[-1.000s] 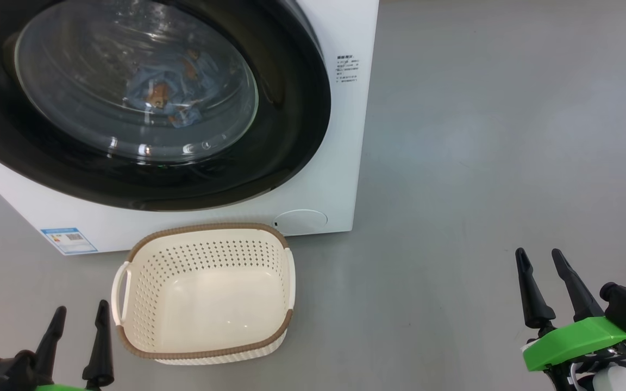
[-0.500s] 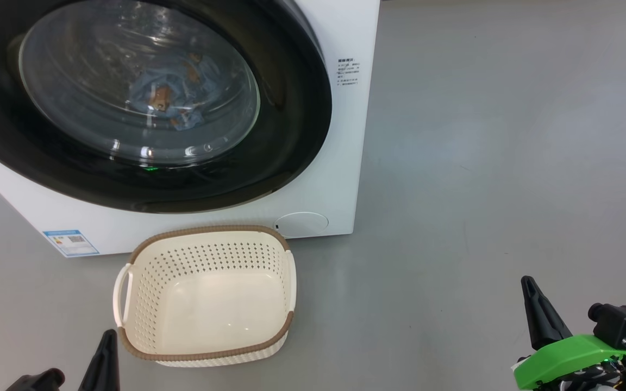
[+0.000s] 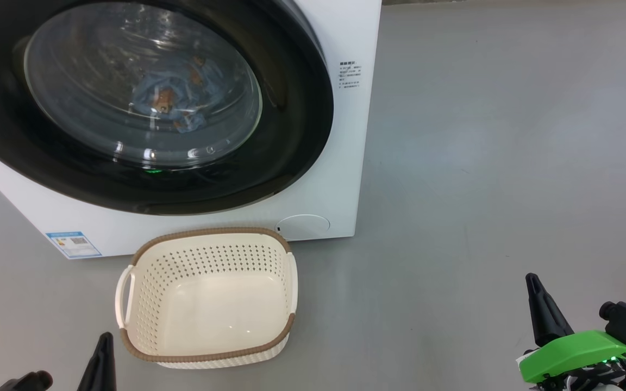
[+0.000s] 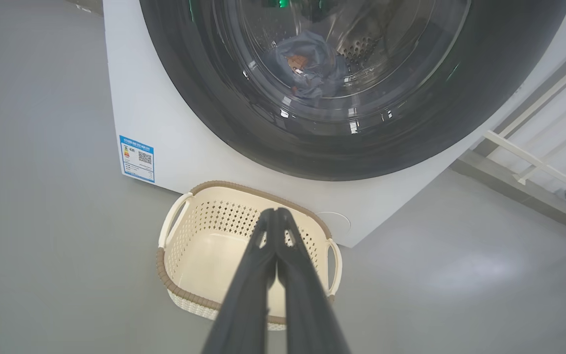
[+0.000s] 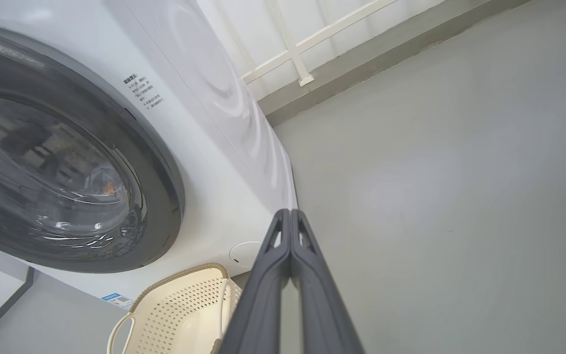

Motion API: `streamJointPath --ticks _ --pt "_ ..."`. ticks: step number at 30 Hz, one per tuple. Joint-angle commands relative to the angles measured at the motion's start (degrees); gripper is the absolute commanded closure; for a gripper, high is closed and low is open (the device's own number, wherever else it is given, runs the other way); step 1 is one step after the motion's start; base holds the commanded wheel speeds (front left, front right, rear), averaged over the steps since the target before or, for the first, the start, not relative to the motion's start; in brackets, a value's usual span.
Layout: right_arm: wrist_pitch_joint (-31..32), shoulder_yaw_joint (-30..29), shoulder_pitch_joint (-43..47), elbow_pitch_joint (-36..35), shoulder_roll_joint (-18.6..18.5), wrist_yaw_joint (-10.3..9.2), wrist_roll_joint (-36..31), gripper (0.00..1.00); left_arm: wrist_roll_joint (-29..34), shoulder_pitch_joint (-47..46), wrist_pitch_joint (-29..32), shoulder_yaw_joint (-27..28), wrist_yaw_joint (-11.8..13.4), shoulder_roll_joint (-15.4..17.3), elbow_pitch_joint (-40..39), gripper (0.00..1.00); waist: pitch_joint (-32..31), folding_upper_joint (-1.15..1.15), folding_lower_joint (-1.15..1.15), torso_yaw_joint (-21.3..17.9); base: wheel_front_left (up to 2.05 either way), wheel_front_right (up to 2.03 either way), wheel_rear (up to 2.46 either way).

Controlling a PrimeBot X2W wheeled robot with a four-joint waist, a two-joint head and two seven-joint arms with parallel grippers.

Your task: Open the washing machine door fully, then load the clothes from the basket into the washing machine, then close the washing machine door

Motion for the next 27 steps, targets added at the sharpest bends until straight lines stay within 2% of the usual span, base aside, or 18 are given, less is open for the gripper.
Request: streamJointPath --ticks 1,27 --pt "0.4 -0.4 -0.7 -1.8 -0.1 0.01 1.7 1.00 -1.6 -1.9 0.4 1.0 0.1 0.5 -1.4 1.00 -0.1 0.00 -0.01 0.0 0.00 0.00 0.00" --pt "5.0 -2.1 -0.4 -4.2 0.9 0.02 16.3 1.00 -16.3 -3.4 4.9 2.8 0.1 -0.8 -1.6 1.00 -1.2 0.00 -0.01 0.5 0.00 0.00 0.00"
